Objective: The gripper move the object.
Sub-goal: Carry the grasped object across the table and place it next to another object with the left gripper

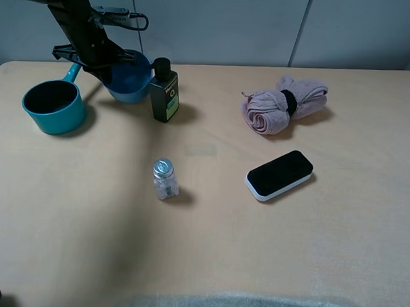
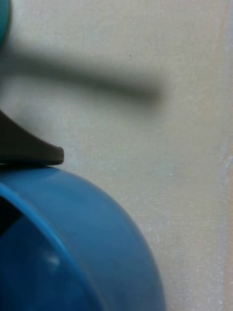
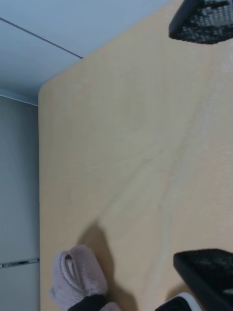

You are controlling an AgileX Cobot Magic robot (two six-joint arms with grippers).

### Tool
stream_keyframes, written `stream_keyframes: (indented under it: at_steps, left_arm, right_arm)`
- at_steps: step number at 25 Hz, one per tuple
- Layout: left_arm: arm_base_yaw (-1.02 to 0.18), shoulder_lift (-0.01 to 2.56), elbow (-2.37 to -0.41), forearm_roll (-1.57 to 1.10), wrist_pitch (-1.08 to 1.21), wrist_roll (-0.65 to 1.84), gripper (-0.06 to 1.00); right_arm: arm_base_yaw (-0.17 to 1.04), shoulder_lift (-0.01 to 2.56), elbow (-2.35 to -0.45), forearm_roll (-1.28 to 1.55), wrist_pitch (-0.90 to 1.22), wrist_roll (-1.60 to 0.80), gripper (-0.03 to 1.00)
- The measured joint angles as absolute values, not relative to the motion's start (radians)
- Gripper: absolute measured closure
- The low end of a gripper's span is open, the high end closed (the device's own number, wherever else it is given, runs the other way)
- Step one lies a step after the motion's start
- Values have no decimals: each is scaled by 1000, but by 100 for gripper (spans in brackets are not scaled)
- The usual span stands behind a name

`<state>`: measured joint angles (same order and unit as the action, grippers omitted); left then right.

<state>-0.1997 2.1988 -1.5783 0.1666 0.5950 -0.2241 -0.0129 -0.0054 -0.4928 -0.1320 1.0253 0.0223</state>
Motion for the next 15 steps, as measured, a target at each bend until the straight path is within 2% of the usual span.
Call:
stream_keyframes:
  at_steps: [15]
  left_arm:
    - [-200,2244,-1578,165,580,-224,88]
  right_arm:
    - [-13,-5,-493,-132,1025,22,33]
